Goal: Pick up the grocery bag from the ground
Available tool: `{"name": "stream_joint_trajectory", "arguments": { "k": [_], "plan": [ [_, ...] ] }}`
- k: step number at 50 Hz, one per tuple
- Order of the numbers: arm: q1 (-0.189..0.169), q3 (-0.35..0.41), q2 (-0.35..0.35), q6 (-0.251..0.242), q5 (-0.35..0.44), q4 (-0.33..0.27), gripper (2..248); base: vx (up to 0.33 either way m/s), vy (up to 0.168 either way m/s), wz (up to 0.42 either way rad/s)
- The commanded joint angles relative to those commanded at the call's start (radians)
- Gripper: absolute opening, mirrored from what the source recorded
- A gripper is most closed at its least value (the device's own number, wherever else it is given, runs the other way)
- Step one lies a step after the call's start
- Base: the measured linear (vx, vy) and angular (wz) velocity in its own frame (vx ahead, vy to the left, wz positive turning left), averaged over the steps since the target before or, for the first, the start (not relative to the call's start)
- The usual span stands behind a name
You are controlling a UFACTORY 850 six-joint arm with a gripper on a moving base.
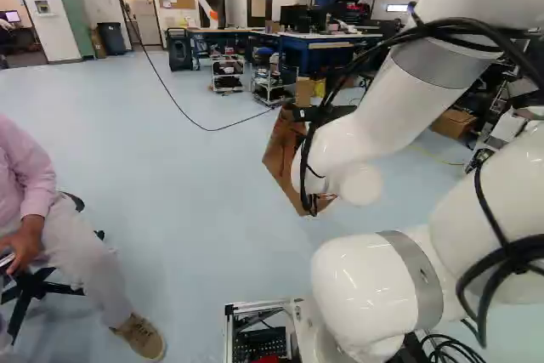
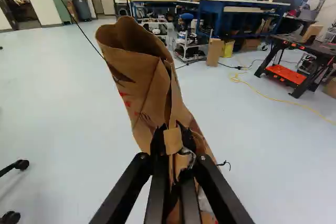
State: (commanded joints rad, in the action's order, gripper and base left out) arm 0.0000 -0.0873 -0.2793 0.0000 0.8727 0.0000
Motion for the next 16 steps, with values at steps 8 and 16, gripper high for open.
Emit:
{"name": "stream_joint_trajectory", "arguments": {
  "k": [8, 16],
  "plan": [
    [0.000, 0.000, 0.000, 0.000, 0.000, 0.000, 24, 0.000, 0.000, 0.000],
    [0.000, 0.000, 0.000, 0.000, 0.000, 0.000, 24, 0.000, 0.000, 0.000]
  ]
}}
